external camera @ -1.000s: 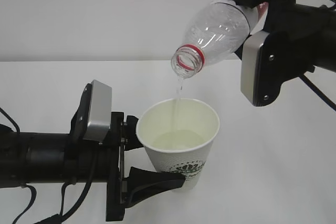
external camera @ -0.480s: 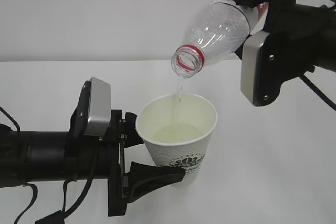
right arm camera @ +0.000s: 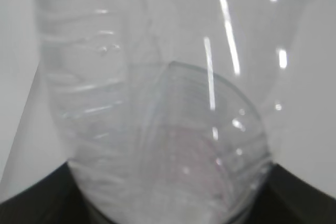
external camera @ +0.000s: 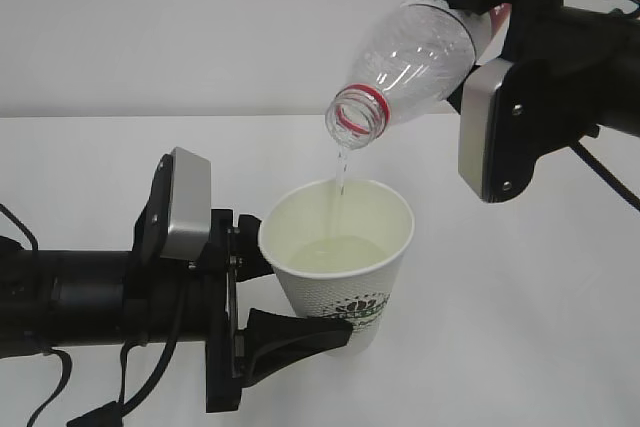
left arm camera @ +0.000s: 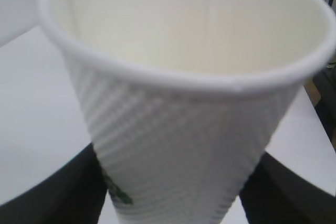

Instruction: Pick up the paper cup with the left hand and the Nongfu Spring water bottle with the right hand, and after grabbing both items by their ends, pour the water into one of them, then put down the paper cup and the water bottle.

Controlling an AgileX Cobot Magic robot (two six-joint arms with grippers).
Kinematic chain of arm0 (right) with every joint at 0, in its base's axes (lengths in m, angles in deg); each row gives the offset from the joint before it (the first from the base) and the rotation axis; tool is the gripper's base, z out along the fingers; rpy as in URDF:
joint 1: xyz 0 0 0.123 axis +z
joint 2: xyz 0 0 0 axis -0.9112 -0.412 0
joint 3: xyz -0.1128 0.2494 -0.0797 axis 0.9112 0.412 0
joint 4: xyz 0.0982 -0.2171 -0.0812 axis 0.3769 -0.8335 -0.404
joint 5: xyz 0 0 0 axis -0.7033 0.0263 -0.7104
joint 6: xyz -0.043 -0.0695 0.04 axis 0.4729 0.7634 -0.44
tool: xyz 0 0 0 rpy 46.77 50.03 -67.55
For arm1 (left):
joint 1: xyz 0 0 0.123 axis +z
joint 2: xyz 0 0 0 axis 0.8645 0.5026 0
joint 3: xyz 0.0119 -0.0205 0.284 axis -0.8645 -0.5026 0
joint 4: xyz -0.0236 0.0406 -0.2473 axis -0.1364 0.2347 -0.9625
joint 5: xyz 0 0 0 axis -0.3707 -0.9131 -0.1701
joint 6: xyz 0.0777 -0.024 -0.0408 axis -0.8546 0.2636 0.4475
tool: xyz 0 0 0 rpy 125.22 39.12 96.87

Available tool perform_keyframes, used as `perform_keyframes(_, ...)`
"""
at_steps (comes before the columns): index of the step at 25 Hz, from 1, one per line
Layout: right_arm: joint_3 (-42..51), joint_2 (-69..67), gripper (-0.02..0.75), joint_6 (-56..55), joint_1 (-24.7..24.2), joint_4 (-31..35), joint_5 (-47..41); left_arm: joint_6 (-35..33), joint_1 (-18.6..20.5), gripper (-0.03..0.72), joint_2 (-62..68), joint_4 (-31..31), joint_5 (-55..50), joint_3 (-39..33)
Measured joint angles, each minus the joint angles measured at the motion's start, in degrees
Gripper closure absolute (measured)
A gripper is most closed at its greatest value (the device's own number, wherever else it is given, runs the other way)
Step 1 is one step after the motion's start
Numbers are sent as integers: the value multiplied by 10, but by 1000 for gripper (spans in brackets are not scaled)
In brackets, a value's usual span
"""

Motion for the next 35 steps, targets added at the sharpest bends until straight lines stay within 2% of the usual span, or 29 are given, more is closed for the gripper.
perform_keyframes(35,0,0,235,22,0,3,1,0,0,157,0,0,-1,0)
